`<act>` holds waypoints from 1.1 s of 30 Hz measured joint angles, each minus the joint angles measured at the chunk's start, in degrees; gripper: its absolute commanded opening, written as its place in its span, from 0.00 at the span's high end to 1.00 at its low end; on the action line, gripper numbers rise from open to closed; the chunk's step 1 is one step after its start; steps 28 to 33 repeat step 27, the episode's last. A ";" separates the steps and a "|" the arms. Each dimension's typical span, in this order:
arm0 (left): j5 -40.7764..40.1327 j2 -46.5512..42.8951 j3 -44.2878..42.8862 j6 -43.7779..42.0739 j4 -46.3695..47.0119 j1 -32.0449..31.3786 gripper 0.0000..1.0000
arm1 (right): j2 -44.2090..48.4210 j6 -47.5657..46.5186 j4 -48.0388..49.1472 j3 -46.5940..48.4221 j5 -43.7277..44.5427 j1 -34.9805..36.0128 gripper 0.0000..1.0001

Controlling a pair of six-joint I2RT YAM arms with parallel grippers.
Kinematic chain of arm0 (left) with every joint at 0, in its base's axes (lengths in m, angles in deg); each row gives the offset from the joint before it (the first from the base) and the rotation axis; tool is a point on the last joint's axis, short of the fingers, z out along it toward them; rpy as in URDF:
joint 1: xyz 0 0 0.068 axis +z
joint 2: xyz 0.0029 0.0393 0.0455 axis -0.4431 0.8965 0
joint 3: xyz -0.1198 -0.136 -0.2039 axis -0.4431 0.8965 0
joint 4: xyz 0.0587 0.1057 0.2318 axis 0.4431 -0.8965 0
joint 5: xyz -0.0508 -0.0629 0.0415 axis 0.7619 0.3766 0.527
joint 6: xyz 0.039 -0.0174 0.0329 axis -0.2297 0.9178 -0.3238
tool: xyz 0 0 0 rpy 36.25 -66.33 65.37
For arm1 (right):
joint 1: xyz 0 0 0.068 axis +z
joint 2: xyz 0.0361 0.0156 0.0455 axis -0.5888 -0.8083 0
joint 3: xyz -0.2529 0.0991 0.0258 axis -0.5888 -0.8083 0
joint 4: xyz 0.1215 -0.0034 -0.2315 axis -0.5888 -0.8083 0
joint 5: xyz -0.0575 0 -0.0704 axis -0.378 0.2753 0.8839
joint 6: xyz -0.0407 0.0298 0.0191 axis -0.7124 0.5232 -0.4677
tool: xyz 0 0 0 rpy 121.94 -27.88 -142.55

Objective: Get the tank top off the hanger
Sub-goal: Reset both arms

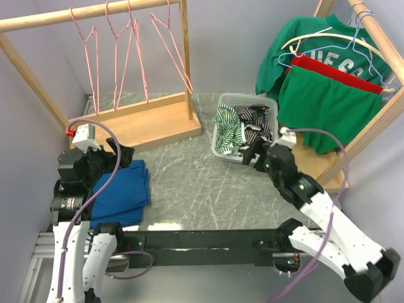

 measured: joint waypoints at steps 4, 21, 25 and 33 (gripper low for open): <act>1.66 -0.33 2.38 0.46 1.51 0.00 0.04 | 7.93 1.75 -0.98 -4.90 0.48 0.09 0.01; -20.20 9.35 4.48 4.33 7.93 -27.10 0.04 | 10.49 3.80 -2.95 -12.66 0.52 0.15 0.00; -26.03 13.25 4.13 5.07 10.03 -31.74 0.04 | 10.23 3.04 -2.97 -12.66 1.09 0.15 0.00; -28.04 14.49 4.00 5.60 11.04 -33.88 0.04 | 10.29 2.60 -2.95 -12.66 1.68 0.20 0.00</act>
